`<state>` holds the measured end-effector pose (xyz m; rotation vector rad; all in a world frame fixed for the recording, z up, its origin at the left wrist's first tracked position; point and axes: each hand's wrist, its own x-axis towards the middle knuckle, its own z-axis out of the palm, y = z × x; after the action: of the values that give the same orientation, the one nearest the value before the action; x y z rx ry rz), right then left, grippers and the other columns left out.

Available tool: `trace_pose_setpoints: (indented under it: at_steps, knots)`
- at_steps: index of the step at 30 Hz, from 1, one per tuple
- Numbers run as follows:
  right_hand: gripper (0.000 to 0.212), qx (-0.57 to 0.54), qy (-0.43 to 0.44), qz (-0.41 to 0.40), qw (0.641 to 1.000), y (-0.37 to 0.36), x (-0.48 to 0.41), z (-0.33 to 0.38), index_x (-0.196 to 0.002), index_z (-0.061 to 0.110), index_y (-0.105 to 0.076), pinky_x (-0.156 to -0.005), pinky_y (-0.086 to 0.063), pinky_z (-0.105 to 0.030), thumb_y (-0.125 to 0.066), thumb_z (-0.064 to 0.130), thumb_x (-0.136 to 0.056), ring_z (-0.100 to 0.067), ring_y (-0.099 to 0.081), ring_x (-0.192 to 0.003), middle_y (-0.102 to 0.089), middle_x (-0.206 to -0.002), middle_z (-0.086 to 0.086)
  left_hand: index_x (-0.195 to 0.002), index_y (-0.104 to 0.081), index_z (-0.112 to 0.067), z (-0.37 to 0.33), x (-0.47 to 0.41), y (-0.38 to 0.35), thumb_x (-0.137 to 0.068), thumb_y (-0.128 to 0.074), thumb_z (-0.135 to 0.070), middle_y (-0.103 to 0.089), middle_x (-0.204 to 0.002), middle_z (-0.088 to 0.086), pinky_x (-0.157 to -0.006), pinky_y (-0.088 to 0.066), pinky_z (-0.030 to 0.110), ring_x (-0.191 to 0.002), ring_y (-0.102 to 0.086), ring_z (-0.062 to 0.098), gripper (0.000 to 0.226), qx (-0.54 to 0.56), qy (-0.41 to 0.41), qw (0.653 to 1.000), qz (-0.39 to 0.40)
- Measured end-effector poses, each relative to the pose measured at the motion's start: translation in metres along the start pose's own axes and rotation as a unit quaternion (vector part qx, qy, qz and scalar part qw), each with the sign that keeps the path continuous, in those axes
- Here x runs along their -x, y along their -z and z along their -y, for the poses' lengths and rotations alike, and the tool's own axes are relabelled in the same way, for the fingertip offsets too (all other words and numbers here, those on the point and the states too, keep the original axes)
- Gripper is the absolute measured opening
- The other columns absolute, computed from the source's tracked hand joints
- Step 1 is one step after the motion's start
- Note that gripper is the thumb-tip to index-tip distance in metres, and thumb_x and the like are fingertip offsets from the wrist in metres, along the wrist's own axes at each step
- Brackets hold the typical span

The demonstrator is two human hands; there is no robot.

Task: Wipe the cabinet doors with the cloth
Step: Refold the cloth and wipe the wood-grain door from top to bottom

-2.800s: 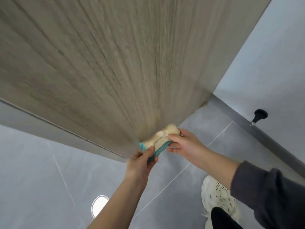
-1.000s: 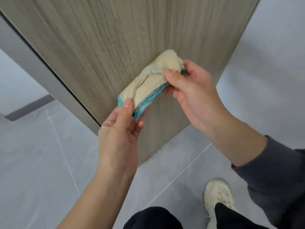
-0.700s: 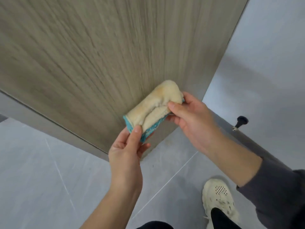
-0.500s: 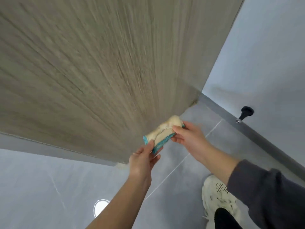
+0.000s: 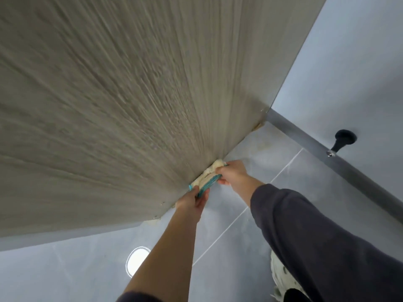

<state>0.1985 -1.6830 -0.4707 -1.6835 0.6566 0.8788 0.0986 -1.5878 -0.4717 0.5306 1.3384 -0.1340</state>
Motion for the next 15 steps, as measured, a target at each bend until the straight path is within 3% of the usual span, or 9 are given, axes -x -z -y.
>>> trace_pose_setpoints:
  at_steps: [5, 8, 11, 15]
  knots:
    - [0.032, -0.016, -0.018, -0.027, 0.999, -0.012, -0.005, 0.003, -0.115, -0.005, -0.061, -0.072, -0.058, -0.034, -0.070, -0.003, -0.084, -0.032, -0.066, -0.102, -0.062, -0.110, -0.018, -0.120, -0.054, 0.009, -0.006, -0.003, -0.005, -0.096, -0.058, -0.006, -0.061, -0.125, 0.022, -0.073, -0.052, 0.024, -0.077, -0.065, 0.023, 0.029, 0.026, 0.001, 0.999, -0.021]
    - [0.027, -0.035, -0.008, -0.035, 0.999, -0.012, -0.002, 0.003, -0.110, -0.004, -0.064, -0.075, -0.059, -0.034, -0.069, -0.001, -0.084, -0.028, -0.066, -0.092, -0.065, -0.109, -0.019, -0.114, -0.055, 0.010, -0.006, 0.005, -0.005, -0.095, -0.059, -0.003, -0.061, -0.123, 0.026, -0.060, -0.059, 0.026, -0.080, -0.065, 0.027, 0.023, 0.036, -0.018, 0.999, -0.015]
    - [0.018, -0.055, 0.021, -0.038, 0.998, -0.009, 0.008, 0.005, -0.100, 0.001, -0.066, -0.078, -0.060, -0.037, -0.068, -0.001, -0.083, -0.025, -0.066, -0.087, -0.067, -0.104, -0.018, -0.113, -0.057, 0.012, -0.009, 0.024, -0.004, -0.094, -0.059, -0.002, -0.062, -0.117, 0.027, -0.047, -0.057, 0.023, -0.080, -0.066, 0.027, 0.024, 0.038, -0.035, 0.999, -0.005]
    - [0.015, -0.089, 0.081, -0.028, 0.992, -0.001, 0.044, 0.019, -0.100, 0.001, -0.067, -0.079, -0.060, -0.036, -0.068, 0.002, -0.085, -0.026, -0.069, -0.086, -0.068, -0.100, -0.019, -0.110, -0.061, 0.010, -0.019, 0.070, -0.001, -0.093, -0.061, -0.004, -0.067, -0.109, 0.024, -0.054, -0.058, 0.023, -0.083, -0.069, 0.025, 0.022, 0.032, -0.068, 0.996, 0.044]
